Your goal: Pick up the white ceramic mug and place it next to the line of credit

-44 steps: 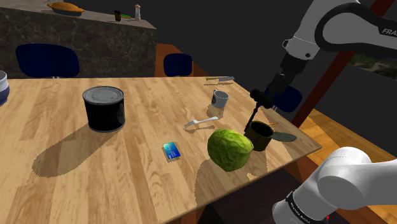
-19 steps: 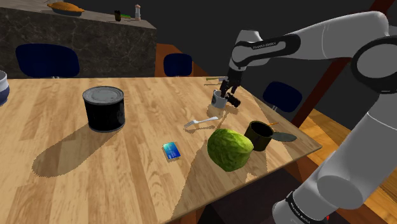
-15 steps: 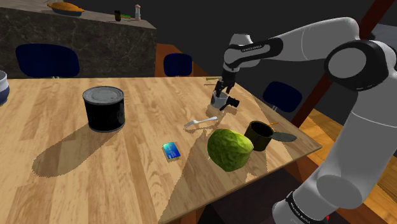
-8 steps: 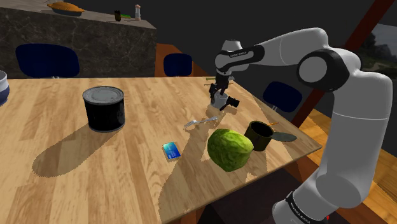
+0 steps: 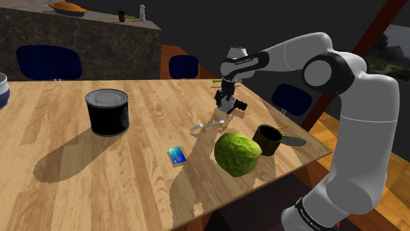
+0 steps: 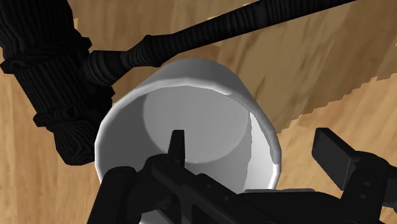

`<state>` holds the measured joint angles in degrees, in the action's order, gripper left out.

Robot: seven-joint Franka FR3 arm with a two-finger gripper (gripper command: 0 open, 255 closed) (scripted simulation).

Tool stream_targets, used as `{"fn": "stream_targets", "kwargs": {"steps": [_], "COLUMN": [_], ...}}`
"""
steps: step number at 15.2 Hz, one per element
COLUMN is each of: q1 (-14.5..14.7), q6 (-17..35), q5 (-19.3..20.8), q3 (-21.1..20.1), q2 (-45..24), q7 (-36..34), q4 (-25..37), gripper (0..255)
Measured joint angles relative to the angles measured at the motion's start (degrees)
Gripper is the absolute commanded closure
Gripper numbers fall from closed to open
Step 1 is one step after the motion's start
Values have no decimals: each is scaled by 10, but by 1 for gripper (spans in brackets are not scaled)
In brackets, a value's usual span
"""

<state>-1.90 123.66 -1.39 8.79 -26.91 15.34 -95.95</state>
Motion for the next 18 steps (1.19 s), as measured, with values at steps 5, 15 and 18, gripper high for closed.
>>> {"fn": "stream_targets", "kwargs": {"steps": [5, 15, 18], "q1": [0, 0, 1], "q6": [1, -2, -19], "q5": [0, 0, 2], "q3": [0, 0, 1], "q2": [0, 1, 10], "q7": [0, 0, -1], "q4": [0, 1, 9], "gripper": [255, 255, 255]}}
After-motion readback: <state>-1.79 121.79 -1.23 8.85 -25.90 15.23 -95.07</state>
